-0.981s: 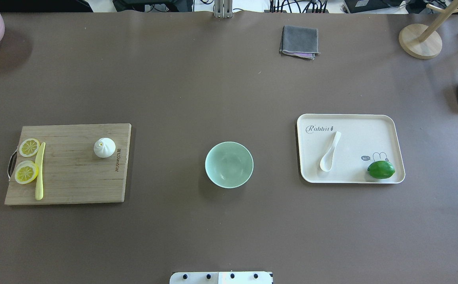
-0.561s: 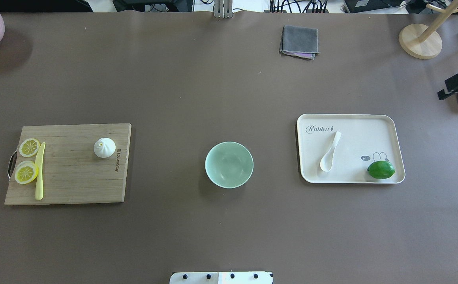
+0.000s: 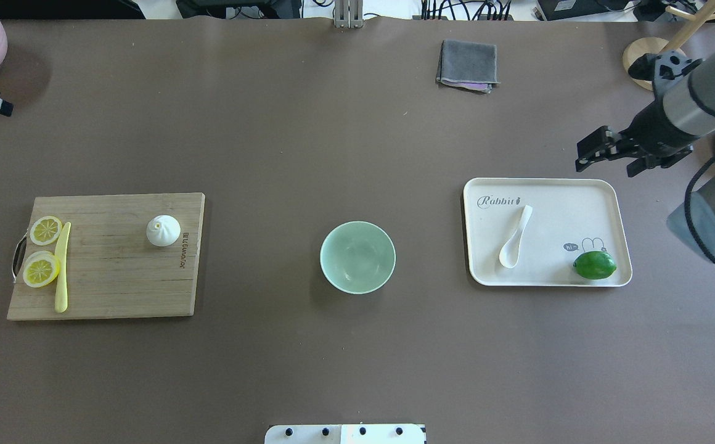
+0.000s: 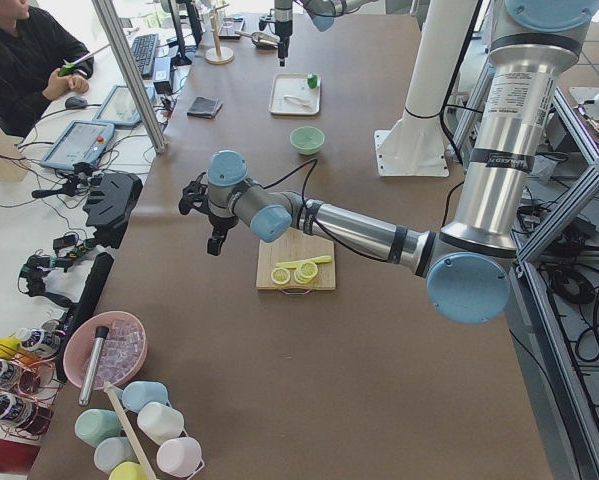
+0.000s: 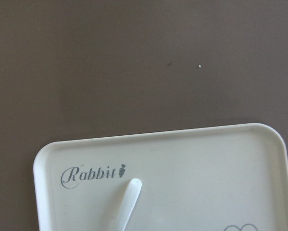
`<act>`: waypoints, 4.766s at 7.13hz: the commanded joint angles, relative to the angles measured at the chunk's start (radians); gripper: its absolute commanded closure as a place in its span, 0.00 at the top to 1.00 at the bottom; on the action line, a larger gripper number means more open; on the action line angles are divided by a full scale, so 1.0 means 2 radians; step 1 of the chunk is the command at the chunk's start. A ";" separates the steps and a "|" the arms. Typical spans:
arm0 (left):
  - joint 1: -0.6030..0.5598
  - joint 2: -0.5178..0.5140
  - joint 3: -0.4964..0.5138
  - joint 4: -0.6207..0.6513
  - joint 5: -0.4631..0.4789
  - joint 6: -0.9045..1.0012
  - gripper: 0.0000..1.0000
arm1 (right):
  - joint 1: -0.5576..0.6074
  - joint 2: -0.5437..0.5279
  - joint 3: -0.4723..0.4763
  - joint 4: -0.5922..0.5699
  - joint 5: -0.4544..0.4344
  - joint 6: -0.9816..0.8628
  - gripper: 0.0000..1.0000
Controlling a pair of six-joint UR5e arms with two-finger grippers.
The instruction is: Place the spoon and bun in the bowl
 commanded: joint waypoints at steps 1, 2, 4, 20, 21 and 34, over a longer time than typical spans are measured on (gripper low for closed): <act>0.012 -0.004 0.000 -0.009 0.002 -0.005 0.98 | -0.061 0.017 -0.009 0.003 -0.042 0.110 1.00; 0.024 -0.010 0.001 -0.009 0.002 -0.006 0.98 | -0.076 0.017 -0.022 0.003 -0.047 0.115 1.00; 0.051 -0.018 0.000 -0.009 0.002 -0.007 0.98 | -0.092 0.017 -0.041 0.004 -0.059 0.115 1.00; 0.100 -0.023 -0.009 -0.021 0.005 -0.059 0.98 | -0.062 0.053 -0.029 0.035 -0.034 0.173 0.00; 0.122 -0.019 -0.011 -0.045 0.006 -0.083 0.98 | -0.066 0.067 -0.028 0.036 -0.034 0.191 0.00; 0.260 -0.068 -0.059 -0.058 0.095 -0.260 0.00 | -0.133 0.166 -0.029 0.035 -0.051 0.226 0.00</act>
